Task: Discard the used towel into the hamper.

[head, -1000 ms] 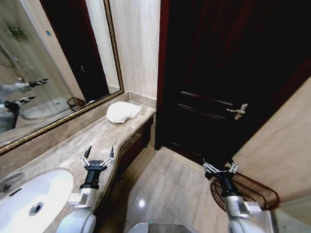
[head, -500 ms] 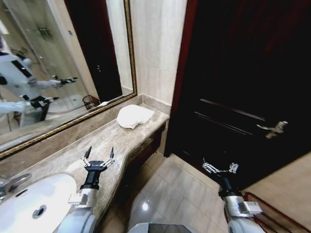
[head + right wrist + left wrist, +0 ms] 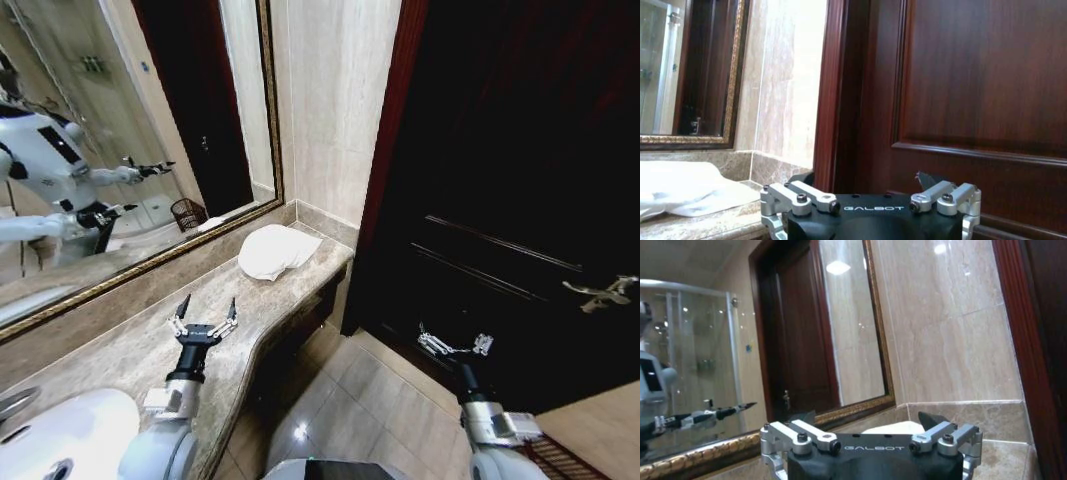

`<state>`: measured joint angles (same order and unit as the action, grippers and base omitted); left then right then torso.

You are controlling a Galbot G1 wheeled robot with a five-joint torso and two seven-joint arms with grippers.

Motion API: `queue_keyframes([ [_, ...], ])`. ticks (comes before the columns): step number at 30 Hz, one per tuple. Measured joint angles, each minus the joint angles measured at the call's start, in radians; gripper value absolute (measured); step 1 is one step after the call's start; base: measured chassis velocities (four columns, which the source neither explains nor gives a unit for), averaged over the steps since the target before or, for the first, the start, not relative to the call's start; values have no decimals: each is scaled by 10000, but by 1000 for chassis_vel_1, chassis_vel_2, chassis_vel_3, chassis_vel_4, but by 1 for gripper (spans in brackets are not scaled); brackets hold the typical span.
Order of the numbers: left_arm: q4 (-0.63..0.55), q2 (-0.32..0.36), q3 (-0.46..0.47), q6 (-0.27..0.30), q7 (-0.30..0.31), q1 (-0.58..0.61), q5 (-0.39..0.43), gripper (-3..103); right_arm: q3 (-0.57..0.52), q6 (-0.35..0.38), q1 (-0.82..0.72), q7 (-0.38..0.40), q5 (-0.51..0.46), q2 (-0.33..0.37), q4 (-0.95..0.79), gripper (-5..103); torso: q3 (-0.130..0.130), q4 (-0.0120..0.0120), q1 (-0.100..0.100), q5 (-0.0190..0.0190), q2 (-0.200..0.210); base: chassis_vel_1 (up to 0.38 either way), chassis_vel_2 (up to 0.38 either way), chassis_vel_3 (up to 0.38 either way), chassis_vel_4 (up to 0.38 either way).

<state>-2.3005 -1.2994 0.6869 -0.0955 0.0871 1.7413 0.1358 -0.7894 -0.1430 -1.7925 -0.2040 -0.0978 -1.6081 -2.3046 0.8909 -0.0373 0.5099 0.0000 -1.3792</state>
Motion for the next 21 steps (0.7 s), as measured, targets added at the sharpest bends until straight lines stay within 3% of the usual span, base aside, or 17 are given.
queue_keyframes([
  [4, -237, 837, -11, 1616, 172, -973, 1317, 100, -70, -12, -14, 5, -3, 0, 11, 100, 0, -1, -3, -1, -1, 0, 0, 0, 0],
  [5, -237, 837, -11, 1616, 172, -973, 1317, 100, -70, -12, -14, 5, -3, 0, 11, 100, 0, -1, -3, -1, -1, 0, 0, 0, 0],
  [8, -319, 1873, -149, 3245, 494, -2111, 2632, 100, -139, -82, -55, 19, -11, 0, 32, 100, 1, 1, 2, -2, 0, 0, 0, 0, 0],
  [9, -319, 1873, -149, 3245, 494, -2111, 2632, 100, -139, -82, -55, 19, -11, 0, 32, 100, 1, 1, 2, -2, 0, 0, 0, 0, 0],
  [10, -315, 2250, -240, 3649, 597, -2462, 3111, 100, -156, -109, -68, 23, -12, 0, 41, 100, 1, 1, 3, -3, 0, 0, 0, 0, 0],
  [11, -189, 2744, -411, 4248, 971, -2980, 3772, 100, -169, -137, -81, 29, -12, 0, 52, 100, 1, 3, 4, 3, 0, 0, 0, 0, 0],
  [13, -108, 2920, -477, 4462, 1096, -3164, 4009, 100, -177, -144, -87, 30, -10, 0, 56, 100, 2, 2, 4, -1, 0, 0, 0, 0, 0],
  [15, 548, 3850, -730, 5524, 1653, -4200, 5057, 100, -208, -161, -110, 49, 1, 0, 50, 100, 3, 2, 6, -2, 1, 0, 0, 0, 0],
  [17, 803, 4071, -798, 5745, 1707, -4497, 5319, 100, -215, -162, -110, 55, 3, 0, 44, 100, 3, 0, 5, -2, 0, 0, 0, 0, 0],
  [19, 1746, 4771, -1107, 6154, 1745, -5534, 6136, 100, -223, -165, -102, 91, 21, 0, 32, 100, 2, 1, 5, -3, 0, 0, 0, 0, 0],
  [21, 2616, 5225, -1512, 6203, 1607, -6558, 6694, 100, -209, -167, -84, 104, 63, 0, 33, 100, 2, 1, 5, -3, 1, 0, 0, 0, 0],
])
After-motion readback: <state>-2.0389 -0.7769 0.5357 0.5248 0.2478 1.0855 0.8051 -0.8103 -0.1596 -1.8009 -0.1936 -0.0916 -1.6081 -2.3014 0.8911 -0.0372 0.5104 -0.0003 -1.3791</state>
